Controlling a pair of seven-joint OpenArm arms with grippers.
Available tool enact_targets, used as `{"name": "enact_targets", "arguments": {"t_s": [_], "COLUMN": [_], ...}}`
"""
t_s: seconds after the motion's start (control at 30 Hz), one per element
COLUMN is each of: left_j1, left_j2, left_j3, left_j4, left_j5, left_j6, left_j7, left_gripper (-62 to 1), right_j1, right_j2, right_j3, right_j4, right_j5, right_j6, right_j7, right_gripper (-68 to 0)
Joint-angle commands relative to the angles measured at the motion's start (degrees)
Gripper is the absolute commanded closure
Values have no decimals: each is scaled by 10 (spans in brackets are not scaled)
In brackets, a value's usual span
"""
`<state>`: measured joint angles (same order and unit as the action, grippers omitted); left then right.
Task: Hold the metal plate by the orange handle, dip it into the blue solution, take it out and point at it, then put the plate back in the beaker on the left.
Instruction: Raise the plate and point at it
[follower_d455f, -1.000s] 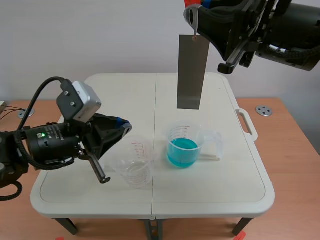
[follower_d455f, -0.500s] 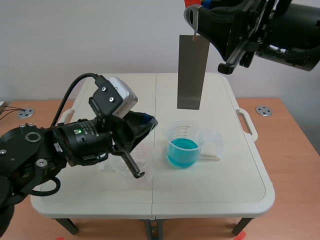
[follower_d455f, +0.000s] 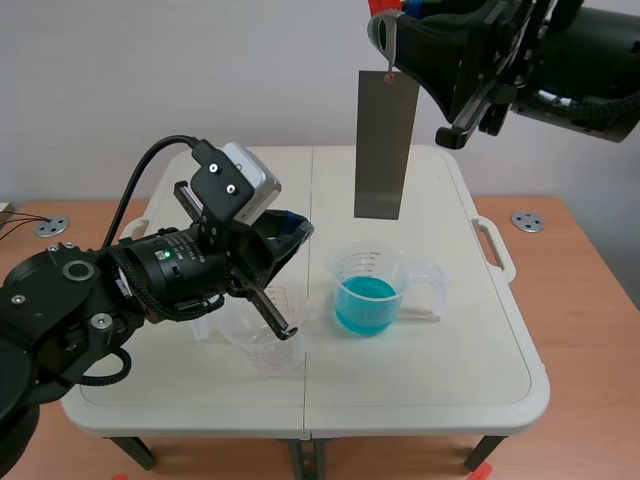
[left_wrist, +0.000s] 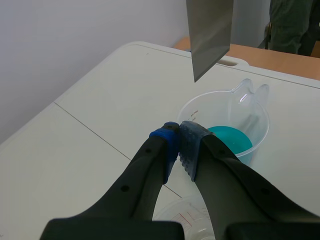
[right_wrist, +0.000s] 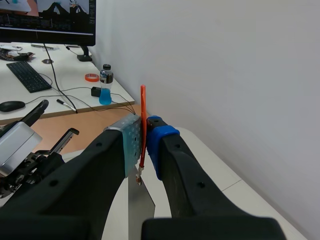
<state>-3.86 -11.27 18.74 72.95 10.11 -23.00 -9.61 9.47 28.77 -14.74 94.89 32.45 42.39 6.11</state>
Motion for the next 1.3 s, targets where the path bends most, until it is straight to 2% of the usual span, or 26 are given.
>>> {"name": "enact_targets", "arguments": {"t_s": [0.0, 0.57, 0.67, 0.8, 0.93, 1.1, 1.27], "left_j1": [-9, -9, -8, 7, 40, 107, 207], "left_j2": [1, 1, -14, -64, -132, -223, -313], "left_j3": [0, 0, 0, -1, -14, -66, -127], "left_j4": [6, 6, 6, 9, 16, 28, 28], "left_j5": [-3, -3, -5, -47, -98, -178, -241], "left_j6": [0, 0, 0, 12, 29, 30, 31], "left_j7": [-9, -9, -10, -19, -35, -54, -93], "left_gripper": [-27, -27, -27, -27, -27, -27, -27], "right_j1": [7, 7, 7, 7, 7, 7, 7], "right_j2": [6, 6, 6, 6, 6, 5, 4], "right_j3": [6, 6, 6, 6, 6, 6, 6], "right_j4": [10, 10, 10, 10, 10, 10, 11], "right_j5": [8, 8, 8, 8, 8, 17, 28], "right_j6": [3, 3, 3, 3, 3, 3, 3], "right_j7": [10, 10, 10, 11, 11, 11, 11], "right_gripper": [-13, -13, -13, -13, -13, -13, -13]}}
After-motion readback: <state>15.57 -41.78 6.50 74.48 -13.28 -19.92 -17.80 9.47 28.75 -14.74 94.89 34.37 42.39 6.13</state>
